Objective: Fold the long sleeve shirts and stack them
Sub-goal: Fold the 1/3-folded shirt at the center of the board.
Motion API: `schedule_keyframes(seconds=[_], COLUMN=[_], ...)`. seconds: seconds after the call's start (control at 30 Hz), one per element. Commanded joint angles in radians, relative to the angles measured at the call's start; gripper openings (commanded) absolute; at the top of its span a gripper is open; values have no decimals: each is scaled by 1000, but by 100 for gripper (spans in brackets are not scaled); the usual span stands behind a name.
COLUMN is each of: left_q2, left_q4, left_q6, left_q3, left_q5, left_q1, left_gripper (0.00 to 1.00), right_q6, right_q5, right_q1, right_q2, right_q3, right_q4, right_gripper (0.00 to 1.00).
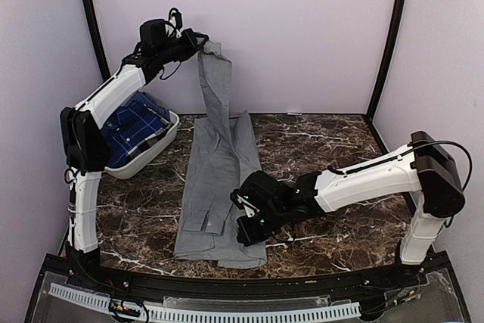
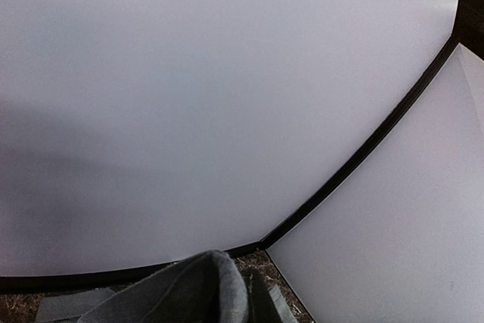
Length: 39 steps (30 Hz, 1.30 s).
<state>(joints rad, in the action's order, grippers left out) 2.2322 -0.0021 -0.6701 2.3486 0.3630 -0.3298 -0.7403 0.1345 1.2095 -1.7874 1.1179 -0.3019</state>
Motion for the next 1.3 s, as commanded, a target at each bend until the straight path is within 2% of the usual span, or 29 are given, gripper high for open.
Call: schedule_keyframes(seconds=[0.0, 0.33, 0.63, 1.03, 1.17, 1.27], left_q2=[-113, -123, -123, -123, -131, -151], left_q4=[7, -23, -26, -20, -10, -2], left_q6=[48, 63, 83, 94, 98, 107], left_q3=[8, -7, -88, -161, -204, -256], left_q5=[-1, -14, -18, 16, 51, 79], left_q1=[7, 21, 23, 23, 23, 23], left_gripper=[0, 0, 0, 0, 0, 0], right_q6=[-5, 15, 43, 30, 43, 62], right_q5=[3, -6, 12, 64, 60, 48], right_q1=[11, 12, 11, 11, 9, -6], right_q2=[28, 22, -72, -130, -119, -84], right_q3=[-11, 47, 154, 109, 119, 137], right_q4=[41, 23, 17, 57, 50, 27], right_gripper=[0, 0, 0, 0, 6, 14])
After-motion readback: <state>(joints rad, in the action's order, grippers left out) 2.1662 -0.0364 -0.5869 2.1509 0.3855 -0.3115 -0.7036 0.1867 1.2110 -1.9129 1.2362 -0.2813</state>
